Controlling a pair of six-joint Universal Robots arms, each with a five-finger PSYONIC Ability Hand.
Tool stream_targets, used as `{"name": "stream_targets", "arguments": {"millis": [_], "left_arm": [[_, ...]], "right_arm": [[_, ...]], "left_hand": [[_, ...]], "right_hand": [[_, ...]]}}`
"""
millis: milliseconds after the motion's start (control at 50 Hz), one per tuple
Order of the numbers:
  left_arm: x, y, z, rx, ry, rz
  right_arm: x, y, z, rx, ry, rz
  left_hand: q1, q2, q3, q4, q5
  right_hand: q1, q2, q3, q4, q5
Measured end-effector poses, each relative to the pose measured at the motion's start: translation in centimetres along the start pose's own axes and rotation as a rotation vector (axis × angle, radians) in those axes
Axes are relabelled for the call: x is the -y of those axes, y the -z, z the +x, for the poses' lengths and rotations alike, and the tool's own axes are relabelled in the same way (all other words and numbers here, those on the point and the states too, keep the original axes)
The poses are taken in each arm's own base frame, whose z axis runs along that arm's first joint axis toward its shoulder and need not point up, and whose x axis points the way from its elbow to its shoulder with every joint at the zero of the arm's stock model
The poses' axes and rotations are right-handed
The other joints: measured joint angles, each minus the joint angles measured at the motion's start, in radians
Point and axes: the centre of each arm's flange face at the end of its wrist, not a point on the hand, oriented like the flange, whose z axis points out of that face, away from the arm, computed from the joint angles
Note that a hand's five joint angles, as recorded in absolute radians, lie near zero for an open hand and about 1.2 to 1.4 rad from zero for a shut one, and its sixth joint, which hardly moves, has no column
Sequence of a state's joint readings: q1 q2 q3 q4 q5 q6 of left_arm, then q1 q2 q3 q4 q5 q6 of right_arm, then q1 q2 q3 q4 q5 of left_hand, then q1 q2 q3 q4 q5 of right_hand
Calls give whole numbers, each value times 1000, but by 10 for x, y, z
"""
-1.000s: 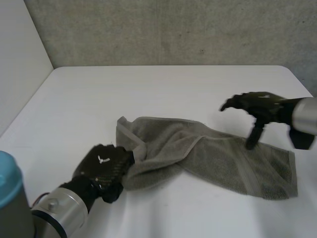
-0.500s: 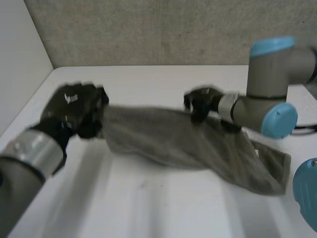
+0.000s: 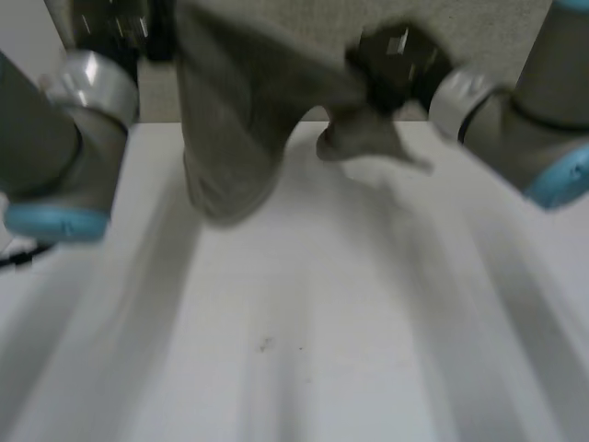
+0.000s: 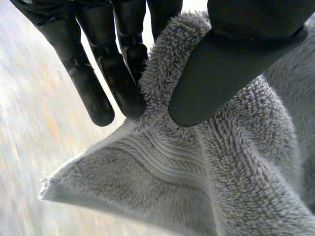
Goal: Fold the towel.
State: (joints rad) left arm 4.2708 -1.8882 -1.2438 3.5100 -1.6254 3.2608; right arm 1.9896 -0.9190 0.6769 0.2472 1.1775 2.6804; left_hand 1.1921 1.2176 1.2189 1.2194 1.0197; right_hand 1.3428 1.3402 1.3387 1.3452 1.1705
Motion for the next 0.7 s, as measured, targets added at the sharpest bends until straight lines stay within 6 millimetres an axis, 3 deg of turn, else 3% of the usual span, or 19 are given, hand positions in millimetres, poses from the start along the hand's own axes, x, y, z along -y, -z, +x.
{"name": "stream_targets", "arguments": {"millis": [120,240,280,360,440,580,700], "left_arm": [[-90,74,4,-37,-23,-350],[-130,134,6,-66,-32,-567],[-135,144,6,-70,-33,-598],[-138,154,5,-73,-33,-628],[-132,151,4,-66,-32,-606],[-116,138,-9,-21,-30,-543],[-92,129,-21,20,-30,-468]], "right_arm": [[-80,35,-59,238,14,-319],[-127,66,-95,354,-39,-490],[-136,71,-100,353,-62,-508],[-144,75,-99,291,-139,-499],[-142,76,-81,172,-261,-447],[-129,89,-44,-2,-437,-351],[-129,101,-24,-90,-465,-326]], "left_hand": [[0,0,0,0,0],[0,0,0,0,0],[0,0,0,0,0],[0,0,0,0,0],[0,0,0,0,0],[0,0,0,0,0],[0,0,0,0,0]], "right_hand": [[0,0,1,0,-1],[0,0,1,0,-1],[-64,-42,-51,-55,-60],[-591,-586,-562,-568,-586],[-1034,-1014,-1027,-1029,-1062],[-1107,-1079,-1091,-1082,-1109],[-1108,-1079,-1091,-1082,-1109]]}}
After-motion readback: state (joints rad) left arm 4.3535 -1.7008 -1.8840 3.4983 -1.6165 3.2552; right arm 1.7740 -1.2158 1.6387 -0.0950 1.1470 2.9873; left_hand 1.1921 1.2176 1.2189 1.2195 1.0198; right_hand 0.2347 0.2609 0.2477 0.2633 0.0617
